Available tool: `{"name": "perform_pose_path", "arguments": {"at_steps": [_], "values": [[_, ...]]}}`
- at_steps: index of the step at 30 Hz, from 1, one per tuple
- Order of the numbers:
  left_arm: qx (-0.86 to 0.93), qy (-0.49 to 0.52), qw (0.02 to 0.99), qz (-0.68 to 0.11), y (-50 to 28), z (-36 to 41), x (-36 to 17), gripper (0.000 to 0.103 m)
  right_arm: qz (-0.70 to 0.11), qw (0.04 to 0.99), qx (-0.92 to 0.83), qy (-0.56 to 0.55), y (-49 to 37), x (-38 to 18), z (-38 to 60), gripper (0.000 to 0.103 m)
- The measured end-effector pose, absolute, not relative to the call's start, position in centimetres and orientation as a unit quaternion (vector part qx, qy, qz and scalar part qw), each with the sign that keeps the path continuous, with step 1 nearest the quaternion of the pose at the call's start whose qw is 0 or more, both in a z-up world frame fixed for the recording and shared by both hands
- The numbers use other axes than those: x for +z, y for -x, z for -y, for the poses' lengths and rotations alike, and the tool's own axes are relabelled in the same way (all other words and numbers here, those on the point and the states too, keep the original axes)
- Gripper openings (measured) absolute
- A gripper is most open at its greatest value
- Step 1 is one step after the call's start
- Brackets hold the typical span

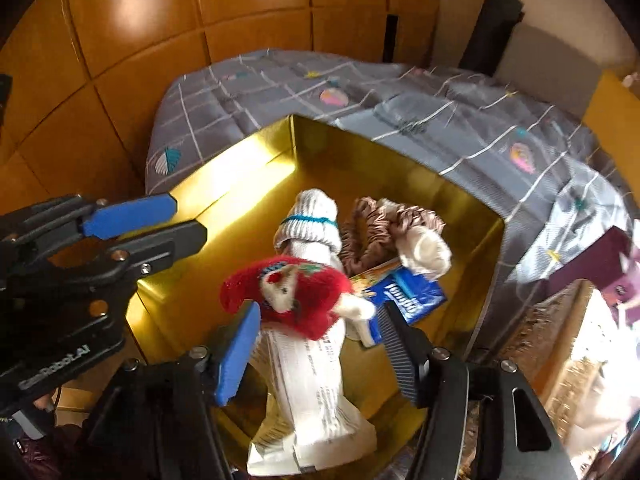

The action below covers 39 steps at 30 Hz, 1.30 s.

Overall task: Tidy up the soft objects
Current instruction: 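Carry the red sock into the gold tray and open the right gripper, then move both grippers back to the pile of soft items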

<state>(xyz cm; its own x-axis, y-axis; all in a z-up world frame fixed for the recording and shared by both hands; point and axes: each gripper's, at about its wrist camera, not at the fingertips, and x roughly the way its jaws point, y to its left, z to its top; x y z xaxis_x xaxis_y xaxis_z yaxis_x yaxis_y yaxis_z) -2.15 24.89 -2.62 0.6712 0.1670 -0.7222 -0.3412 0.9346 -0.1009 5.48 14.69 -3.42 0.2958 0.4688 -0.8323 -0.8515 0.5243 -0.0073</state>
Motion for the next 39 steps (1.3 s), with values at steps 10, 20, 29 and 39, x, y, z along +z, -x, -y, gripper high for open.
{"name": "perform_pose_path", "arguments": {"at_steps": [10, 20, 29, 39], "values": [[0.127, 0.097, 0.913, -0.376, 2.3, -23.3, -1.9, 0.032, -0.355, 0.828, 0.385, 0.198, -5.3, -0.4, -11.5, 0.071], [0.107, 0.069, 0.918, -0.375, 2.1, -21.0, -1.2, 0.032, -0.303, 0.881, 0.342, 0.125, -5.7, 3.9, -4.6, 0.095], [0.089, 0.044, 0.922, -0.375, 1.8, -18.9, -0.5, 0.032, -0.309, 0.915, 0.247, 0.075, -8.7, 5.0, 4.3, 0.097], [0.069, 0.017, 0.923, -0.378, 1.2, -16.6, -0.2, 0.032, -0.334, 0.935, 0.114, 0.023, -12.4, 3.5, 14.9, 0.097]]}}
